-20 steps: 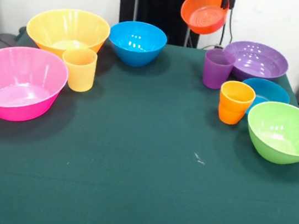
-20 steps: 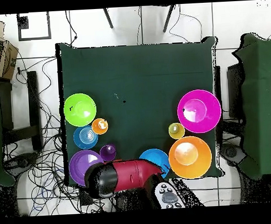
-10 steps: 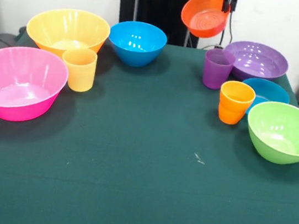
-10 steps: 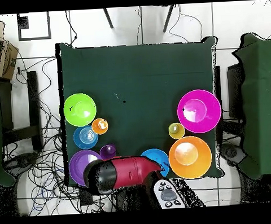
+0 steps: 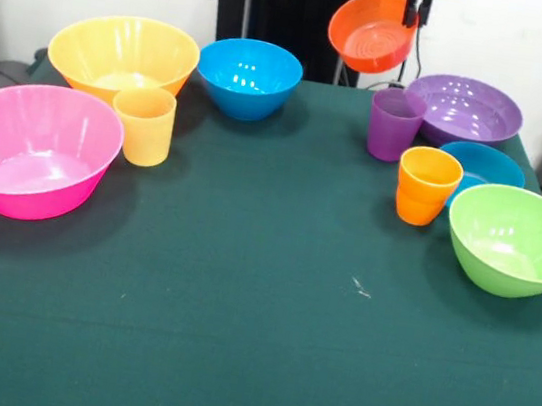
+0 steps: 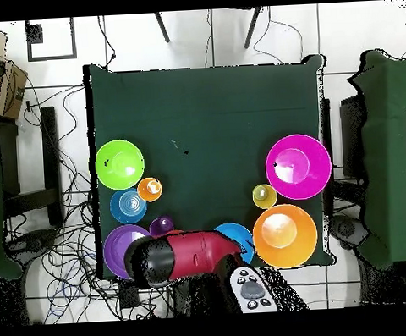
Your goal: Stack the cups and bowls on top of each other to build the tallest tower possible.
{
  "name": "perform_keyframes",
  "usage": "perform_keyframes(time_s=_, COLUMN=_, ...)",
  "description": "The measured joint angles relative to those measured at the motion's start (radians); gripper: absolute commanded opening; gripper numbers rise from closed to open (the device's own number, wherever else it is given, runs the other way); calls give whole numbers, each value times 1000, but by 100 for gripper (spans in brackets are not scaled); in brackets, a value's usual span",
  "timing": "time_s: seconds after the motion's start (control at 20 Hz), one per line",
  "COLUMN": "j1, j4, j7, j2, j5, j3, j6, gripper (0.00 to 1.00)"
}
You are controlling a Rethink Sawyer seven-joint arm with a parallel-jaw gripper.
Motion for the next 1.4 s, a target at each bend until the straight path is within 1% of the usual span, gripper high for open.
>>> perform_keyframes(time_s=0.5, j1=2, j4=-13, j7=0, j2=2, j5=0, j3=0, j6=0, gripper=0)
perform_keyframes(time_s=1.15, j1=10, j4=-14, j7=0, j2=48, j5=0, j3=0, j6=0, gripper=0)
perform_keyframes(time_s=1.4, j1=10, j4=-15, j7=0, j2=51, j5=0, j3=0, j6=0, gripper=0)
